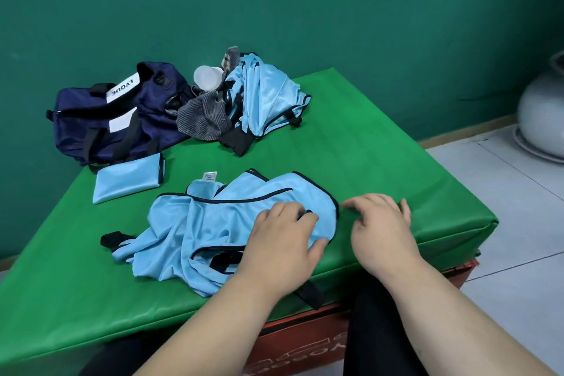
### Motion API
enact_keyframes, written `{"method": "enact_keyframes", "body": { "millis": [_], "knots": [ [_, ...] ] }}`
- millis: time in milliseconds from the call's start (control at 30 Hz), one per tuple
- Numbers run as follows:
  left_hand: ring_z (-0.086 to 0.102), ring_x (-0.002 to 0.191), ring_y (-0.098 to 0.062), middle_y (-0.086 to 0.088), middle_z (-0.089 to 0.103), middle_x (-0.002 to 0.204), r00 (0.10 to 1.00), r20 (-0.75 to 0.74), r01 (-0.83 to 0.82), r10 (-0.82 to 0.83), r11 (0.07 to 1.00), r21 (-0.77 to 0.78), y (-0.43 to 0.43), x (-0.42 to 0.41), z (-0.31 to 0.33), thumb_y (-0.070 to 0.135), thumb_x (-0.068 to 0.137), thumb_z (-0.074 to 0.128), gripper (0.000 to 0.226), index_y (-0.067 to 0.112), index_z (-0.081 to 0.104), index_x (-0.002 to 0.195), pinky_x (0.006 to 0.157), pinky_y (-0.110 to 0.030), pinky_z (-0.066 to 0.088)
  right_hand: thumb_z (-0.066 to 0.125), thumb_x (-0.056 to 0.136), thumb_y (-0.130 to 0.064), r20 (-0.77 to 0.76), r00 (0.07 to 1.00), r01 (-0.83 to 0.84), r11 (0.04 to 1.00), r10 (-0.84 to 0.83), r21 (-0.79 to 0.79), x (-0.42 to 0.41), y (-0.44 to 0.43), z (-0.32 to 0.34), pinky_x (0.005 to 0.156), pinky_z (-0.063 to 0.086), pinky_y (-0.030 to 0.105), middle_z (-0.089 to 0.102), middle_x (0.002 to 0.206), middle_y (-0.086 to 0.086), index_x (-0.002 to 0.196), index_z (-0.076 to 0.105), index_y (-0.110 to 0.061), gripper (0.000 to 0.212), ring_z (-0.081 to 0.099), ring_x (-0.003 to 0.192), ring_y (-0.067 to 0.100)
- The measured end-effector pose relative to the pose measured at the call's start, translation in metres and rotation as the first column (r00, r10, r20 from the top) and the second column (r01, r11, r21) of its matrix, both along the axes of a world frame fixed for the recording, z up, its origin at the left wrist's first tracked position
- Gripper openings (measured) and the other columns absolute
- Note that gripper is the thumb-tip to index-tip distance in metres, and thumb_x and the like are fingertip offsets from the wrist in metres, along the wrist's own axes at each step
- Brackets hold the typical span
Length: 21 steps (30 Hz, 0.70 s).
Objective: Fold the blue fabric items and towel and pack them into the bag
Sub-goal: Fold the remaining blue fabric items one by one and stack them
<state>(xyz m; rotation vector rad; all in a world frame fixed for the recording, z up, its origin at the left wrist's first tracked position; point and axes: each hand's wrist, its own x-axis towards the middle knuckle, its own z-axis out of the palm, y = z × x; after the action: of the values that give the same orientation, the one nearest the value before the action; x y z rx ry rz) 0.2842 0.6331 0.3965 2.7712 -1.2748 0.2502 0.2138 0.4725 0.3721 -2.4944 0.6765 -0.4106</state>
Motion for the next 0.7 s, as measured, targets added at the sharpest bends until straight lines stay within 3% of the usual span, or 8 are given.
{"method": "enact_keyframes", "body": {
  "millis": [300,567,700],
  "knots": [
    [0.050,0.110,-0.024,0.002,0.057,0.104,0.989,-0.069,-0.122,0.132,0.984,0.132,-0.057,0.018,0.000,0.069,0.088,0.048,0.049,0.025,0.063,0.104,0.094,-0.040,0.036,0.051,0.085,-0.011,-0.010,1.000,0.025,0.999,-0.025,0.025,-0.003,-0.013,-0.002,0.122,0.007,0.051,0.061,0.121,-0.011,0.116,0.065,-0.034,0.041,0.044,0.128,0.016],
    [0.054,0.101,-0.025,0.002,0.060,0.098,0.992,-0.040,-0.116,0.120,0.988,0.099,-0.072,0.021,0.001,0.034,0.088,0.048,0.021,0.023,0.064,0.097,0.087,-0.038,0.035,0.051,0.086,-0.014,-0.005,1.000,0.028,0.999,-0.028,0.035,0.001,-0.013,-0.004,0.121,0.004,0.052,0.060,0.116,-0.012,0.110,0.066,-0.034,0.034,0.045,0.125,0.015],
    [0.059,0.096,-0.028,0.000,0.066,0.094,0.984,-0.117,-0.130,0.133,0.991,0.032,-0.071,0.024,0.003,0.028,0.088,0.048,0.016,0.020,0.062,0.092,0.087,-0.036,0.039,0.052,0.085,-0.017,0.017,1.000,0.024,0.999,-0.025,0.042,0.001,-0.013,-0.006,0.121,0.006,0.052,0.061,0.114,-0.012,0.108,0.067,-0.034,0.032,0.047,0.122,0.016]
  ]
}}
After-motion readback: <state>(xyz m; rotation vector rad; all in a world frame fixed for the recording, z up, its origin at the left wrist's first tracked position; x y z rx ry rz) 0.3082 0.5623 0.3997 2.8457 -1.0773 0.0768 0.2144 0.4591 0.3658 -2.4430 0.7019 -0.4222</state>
